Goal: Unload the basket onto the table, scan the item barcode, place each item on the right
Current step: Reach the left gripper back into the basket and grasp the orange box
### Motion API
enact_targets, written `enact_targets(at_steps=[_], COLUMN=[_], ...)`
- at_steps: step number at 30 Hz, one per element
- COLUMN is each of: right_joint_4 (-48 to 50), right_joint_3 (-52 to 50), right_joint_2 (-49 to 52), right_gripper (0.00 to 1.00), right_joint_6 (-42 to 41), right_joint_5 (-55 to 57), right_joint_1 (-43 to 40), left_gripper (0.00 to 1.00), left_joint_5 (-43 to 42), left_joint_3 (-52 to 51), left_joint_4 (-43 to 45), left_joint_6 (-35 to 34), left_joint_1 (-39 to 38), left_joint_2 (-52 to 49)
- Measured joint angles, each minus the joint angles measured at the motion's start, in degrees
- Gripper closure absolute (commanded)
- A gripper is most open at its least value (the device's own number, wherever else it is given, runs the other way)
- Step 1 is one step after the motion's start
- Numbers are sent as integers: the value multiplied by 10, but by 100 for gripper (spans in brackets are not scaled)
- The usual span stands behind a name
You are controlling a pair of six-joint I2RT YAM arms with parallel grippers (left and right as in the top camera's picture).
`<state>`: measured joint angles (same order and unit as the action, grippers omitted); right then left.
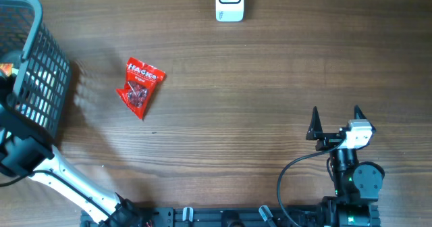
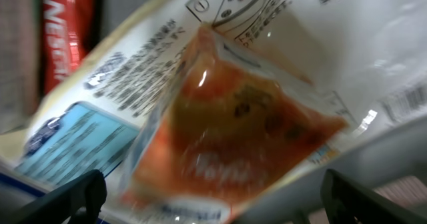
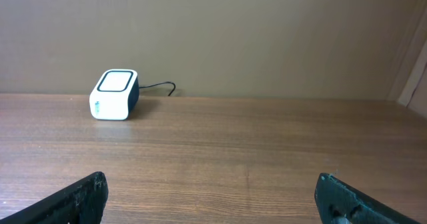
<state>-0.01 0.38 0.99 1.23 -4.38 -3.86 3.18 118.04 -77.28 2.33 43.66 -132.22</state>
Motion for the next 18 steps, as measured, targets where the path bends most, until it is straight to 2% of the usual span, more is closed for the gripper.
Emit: enact_targets(at_steps=[2,4,6,7,8,10,12,16,17,18], right_joint_4=[0,0,0,0,0,0,0,0,0,0], right_joint_3=[0,0,0,0,0,0,0,0,0,0], right_joint_2=[0,0,0,0,0,0,0,0,0,0], right_gripper=[0,0,0,0,0,0,0,0,0,0], right_joint_6=[0,0,0,0,0,0,0,0,0,0], right_joint_5=[0,0,0,0,0,0,0,0,0,0], right_joint_1=[0,0,0,0,0,0,0,0,0,0], left_gripper=[0,14,40,48,53,54,60,90,96,96], left_joint_5=[0,0,0,0,0,0,0,0,0,0], left_joint_3=[-11,-12,-12,-12,-12,-12,-12,-12,-12,-12], left_joint_4=[12,17,24,27,30,36,41,43,43,43], left_joint_6=[0,0,0,-2,1,1,3,1,4,2], left_joint_1=[0,0,0,0,0,0,0,0,0,0], left_joint_2=[0,0,0,0,0,0,0,0,0,0])
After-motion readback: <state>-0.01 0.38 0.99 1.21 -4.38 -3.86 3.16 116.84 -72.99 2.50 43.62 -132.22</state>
